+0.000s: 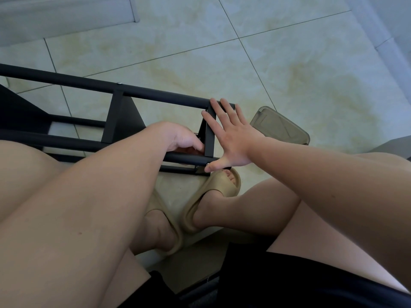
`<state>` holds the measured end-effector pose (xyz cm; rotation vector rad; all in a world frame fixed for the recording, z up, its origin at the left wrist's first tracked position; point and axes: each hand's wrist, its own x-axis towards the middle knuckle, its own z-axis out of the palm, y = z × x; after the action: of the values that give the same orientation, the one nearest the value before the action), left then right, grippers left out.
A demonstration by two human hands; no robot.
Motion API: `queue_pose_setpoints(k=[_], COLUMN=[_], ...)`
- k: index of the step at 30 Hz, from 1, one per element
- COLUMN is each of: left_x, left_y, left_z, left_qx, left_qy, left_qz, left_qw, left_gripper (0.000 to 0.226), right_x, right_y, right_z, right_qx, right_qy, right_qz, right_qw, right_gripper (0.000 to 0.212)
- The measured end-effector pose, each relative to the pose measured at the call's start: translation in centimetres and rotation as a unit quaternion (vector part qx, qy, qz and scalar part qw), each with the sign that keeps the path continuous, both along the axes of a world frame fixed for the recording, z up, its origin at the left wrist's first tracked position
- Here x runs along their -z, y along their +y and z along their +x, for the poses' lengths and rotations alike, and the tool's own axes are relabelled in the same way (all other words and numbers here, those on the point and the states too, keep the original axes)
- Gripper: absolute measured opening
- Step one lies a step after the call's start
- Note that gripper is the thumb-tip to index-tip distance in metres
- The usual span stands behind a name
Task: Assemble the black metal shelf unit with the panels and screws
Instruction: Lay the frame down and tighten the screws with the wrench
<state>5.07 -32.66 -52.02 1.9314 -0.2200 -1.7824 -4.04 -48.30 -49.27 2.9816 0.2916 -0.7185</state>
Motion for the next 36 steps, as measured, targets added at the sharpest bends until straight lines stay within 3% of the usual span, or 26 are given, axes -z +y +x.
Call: queue_pose_setpoints(k=[6,12,15,18,22,24,29,33,36], left_x=[-0.18,-0.25,-0.45,-0.26,-0.16,-0.18,-0.30,-0.08,-0.05], left_y=[0.29,-0.04,0.15,0.23,-0.10,-0.11,0.23,-0.07,-0.13], left_z=[0.34,-0.12,0.04,0.28,-0.02,-0.05,0.20,-0.07,-0.12], left_qx=[-0.024,0.008,-0.008,-0.014,0.000,0.004,-0.017,-0.017,0.000], left_qy=[0.048,-0.020,0.002,0.028,-0.008,-0.010,0.031,-0.005,-0.019], left_qz=[-0.010,0.002,-0.003,-0.004,0.011,0.012,-0.007,0.001,0.002], left_qw=[0.999,1.000,1.000,1.000,1.000,1.000,0.999,1.000,1.000], left_gripper=[0.015,0.020,0.026,0.019,0.016,0.027,0.014,0.013,0.028], right_x=[-0.05,-0.04,-0.01,0.04,0.04,0.03,0.07,0.11,0.13], right_y=[0.01,0.02,0.01,0.04,0.00,-0.02,-0.03,-0.02,-0.05], right_z=[0.02,0.02,0.01,-0.01,-0.01,0.01,-0.01,-0.07,-0.02], right_qx=[0.003,0.005,0.003,0.002,0.003,0.003,0.002,0.002,0.003], right_qy=[0.004,0.005,0.003,0.003,0.002,0.001,-0.001,-0.001,-0.001], right_qz=[-0.002,0.001,-0.002,-0.004,-0.001,0.000,0.000,0.000,0.001], right_qw=[1.000,1.000,1.000,1.000,1.000,1.000,1.000,1.000,1.000], right_gripper=[0.145,0.144,0.144,0.144,0.145,0.145,0.145,0.145,0.146])
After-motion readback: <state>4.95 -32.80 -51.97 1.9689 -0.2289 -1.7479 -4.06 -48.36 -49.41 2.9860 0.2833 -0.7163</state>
